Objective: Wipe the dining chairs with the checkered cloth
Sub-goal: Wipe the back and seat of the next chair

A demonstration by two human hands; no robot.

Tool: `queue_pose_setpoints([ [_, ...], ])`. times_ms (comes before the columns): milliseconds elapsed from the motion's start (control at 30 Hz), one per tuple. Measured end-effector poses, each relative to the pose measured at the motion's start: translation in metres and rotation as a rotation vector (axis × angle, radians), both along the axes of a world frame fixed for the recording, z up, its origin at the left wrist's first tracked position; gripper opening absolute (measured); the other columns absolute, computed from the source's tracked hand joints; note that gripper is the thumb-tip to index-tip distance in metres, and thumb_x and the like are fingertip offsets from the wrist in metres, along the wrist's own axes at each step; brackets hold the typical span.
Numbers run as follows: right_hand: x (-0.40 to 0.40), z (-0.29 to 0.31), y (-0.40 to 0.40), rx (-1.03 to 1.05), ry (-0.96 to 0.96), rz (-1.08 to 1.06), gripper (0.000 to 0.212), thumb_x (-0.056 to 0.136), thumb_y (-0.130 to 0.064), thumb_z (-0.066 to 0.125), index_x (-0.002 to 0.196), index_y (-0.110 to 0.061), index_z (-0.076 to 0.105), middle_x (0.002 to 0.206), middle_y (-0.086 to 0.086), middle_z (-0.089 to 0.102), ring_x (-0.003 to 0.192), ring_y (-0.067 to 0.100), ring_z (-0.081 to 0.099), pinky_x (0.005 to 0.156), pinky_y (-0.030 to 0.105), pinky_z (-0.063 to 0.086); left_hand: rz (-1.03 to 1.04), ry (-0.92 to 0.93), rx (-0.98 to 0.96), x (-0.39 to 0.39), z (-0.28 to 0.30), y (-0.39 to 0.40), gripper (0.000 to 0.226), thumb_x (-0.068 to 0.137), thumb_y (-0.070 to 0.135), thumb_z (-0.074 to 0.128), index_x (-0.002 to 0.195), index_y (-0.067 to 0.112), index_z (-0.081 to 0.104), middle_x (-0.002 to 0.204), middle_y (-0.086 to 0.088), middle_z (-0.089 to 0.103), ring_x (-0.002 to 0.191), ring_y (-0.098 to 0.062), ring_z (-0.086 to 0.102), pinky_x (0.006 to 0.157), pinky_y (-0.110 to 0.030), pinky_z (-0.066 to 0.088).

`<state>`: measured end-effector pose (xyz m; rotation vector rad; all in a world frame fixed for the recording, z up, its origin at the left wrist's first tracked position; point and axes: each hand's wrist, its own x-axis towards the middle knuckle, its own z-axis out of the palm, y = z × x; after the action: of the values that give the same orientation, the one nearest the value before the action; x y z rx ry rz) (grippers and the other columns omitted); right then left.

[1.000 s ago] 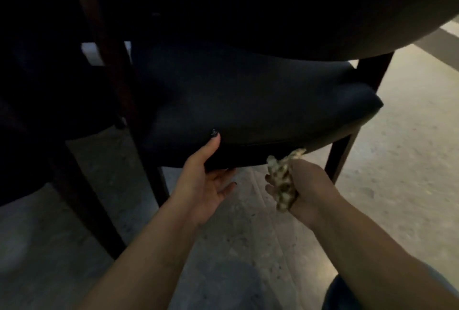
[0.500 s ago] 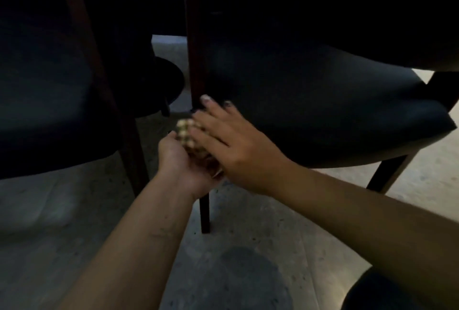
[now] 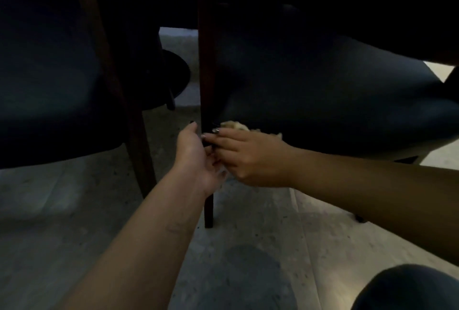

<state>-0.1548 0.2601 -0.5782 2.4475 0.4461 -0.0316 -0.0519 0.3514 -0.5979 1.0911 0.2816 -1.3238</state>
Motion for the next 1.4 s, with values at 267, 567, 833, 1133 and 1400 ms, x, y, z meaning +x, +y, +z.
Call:
queue_pose_setpoints([
  [267, -0.055, 0.015, -0.031, -0.059, 0.226, 0.050, 0.033, 0.078, -0.013, 0.071, 0.111, -0.008, 0.070, 0.126, 0.012, 0.062, 0.127, 0.029, 0.050, 0.111, 0.041, 0.022, -0.061, -0.176, 0.045, -0.004, 0.002, -0.006, 0.061, 0.080, 0.065, 0.051, 0.121, 0.020, 0.062, 0.114, -0.006, 0.066, 0.102, -0.024, 0.060, 0.067, -0.038, 0.038],
  [567, -0.010, 0.003, -0.011, -0.010, 0.249, -0.016, 0.037, 0.096, -0.014, 0.040, 0.125, -0.001, 0.058, 0.135, 0.016, 0.054, 0.136, 0.034, 0.037, 0.117, 0.042, 0.012, -0.066, -0.127, -0.121, -0.011, 0.002, -0.018, 0.048, 0.077, 0.058, 0.064, 0.100, 0.019, 0.078, 0.097, -0.003, 0.075, 0.085, -0.020, 0.073, 0.069, -0.032, 0.056],
  [833, -0.103, 0.013, -0.053, 0.195, 0.020, -0.016, 0.031, 0.086, -0.006, 0.056, 0.113, -0.007, 0.068, 0.130, 0.011, 0.059, 0.133, 0.029, 0.042, 0.113, 0.042, 0.018, 0.007, -0.230, -0.082, -0.032, -0.005, -0.022, 0.057, 0.072, 0.068, 0.063, 0.119, 0.035, 0.063, 0.113, 0.003, 0.071, 0.108, -0.020, 0.063, 0.089, -0.040, 0.045],
  [1133, -0.203, -0.010, -0.082, 1.313, -2.109, -1.280, 0.035, 0.094, -0.004, 0.048, 0.125, -0.014, 0.059, 0.125, 0.008, 0.061, 0.106, 0.021, 0.060, 0.091, 0.037, 0.051, -0.033, -0.237, -0.158, -0.066, -0.011, -0.036, 0.053, 0.082, 0.060, 0.061, 0.124, 0.028, 0.057, 0.100, 0.002, 0.075, 0.095, -0.023, 0.071, 0.094, -0.046, 0.050],
  [1400, -0.183, 0.006, -0.122, 2.042, -2.461, -1.277, 0.027, 0.097, -0.027, 0.049, 0.076, -0.019, 0.064, 0.060, -0.005, 0.054, 0.047, 0.008, 0.044, 0.040, 0.018, 0.035, -0.201, -0.294, -0.122, -0.059, -0.010, -0.031, 0.065, 0.081, 0.070, 0.050, 0.129, 0.027, 0.055, 0.111, -0.002, 0.072, 0.100, -0.025, 0.069, 0.091, -0.048, 0.048],
])
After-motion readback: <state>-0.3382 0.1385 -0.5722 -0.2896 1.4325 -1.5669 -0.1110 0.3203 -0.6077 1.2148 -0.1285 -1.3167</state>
